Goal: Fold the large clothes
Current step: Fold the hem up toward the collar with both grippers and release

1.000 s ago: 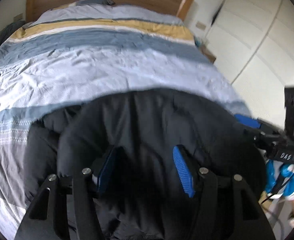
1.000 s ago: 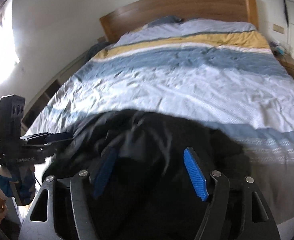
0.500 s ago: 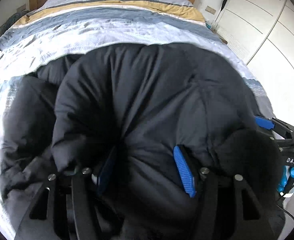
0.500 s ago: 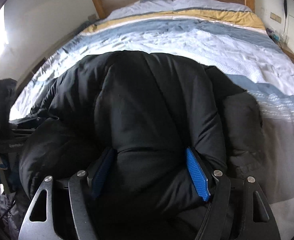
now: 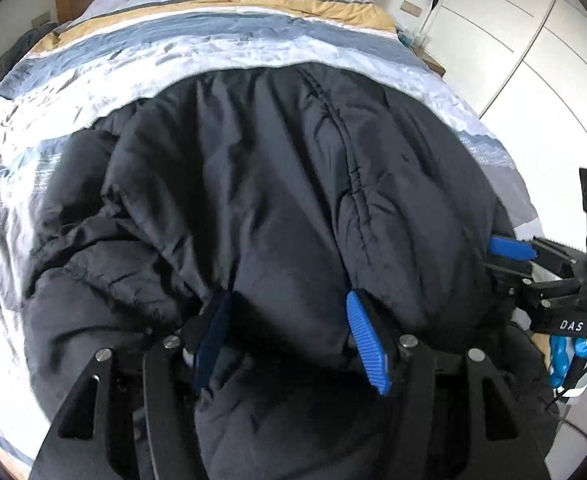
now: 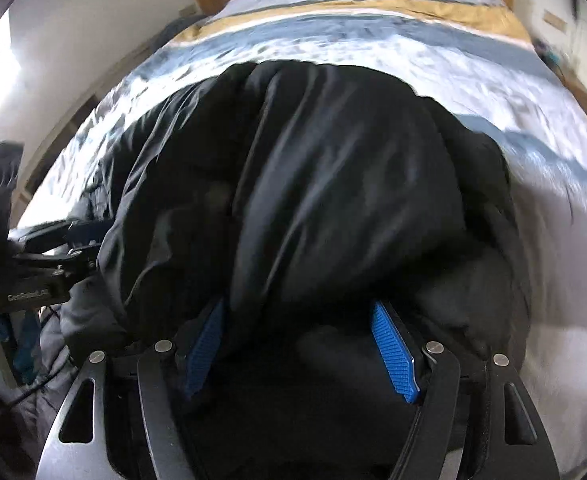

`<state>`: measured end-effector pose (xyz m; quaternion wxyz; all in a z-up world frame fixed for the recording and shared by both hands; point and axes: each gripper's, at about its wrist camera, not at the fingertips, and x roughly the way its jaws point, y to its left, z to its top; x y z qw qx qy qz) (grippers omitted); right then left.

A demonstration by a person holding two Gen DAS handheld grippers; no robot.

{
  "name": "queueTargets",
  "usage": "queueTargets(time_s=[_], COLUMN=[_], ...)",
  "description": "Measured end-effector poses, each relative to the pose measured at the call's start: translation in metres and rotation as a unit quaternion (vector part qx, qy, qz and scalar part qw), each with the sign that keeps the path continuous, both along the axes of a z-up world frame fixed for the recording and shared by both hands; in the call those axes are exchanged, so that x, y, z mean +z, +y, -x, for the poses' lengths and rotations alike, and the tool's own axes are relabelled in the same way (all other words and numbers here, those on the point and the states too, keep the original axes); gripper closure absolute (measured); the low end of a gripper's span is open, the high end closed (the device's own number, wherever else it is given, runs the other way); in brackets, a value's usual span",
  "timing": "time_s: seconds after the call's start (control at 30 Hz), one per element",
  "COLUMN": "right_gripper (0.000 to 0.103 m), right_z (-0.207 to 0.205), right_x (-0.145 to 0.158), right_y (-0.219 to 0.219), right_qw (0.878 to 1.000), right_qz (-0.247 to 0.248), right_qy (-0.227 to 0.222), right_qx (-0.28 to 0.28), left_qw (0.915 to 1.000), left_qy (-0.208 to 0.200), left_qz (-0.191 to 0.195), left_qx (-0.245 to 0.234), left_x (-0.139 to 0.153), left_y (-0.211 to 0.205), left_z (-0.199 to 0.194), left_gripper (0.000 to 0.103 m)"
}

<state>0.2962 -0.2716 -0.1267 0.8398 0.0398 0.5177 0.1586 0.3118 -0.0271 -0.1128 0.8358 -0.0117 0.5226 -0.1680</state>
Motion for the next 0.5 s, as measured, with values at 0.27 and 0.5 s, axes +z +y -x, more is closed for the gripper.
queueTargets(time_s=[0.27, 0.5], right_gripper=[0.032, 0.032], right_z=[0.047, 0.093], right_x=[0.038, 0.058], right_y=[-0.001, -0.011], right_qw=[1.0, 0.999], right_qz=[0.016, 0.019], right_qy=[-0.005, 0.011], right_qx=[-0.004, -0.031], left_qw=[0.9999, 0.9993], left_qy=[-0.006, 0.005], left_qz=[-0.002, -0.006], left_qx=[0.011, 0.038], left_x=[0.047, 0.086], left_y=[0.023, 0.077], left_z=[0.043, 0.093], left_gripper=[0.045, 0.045])
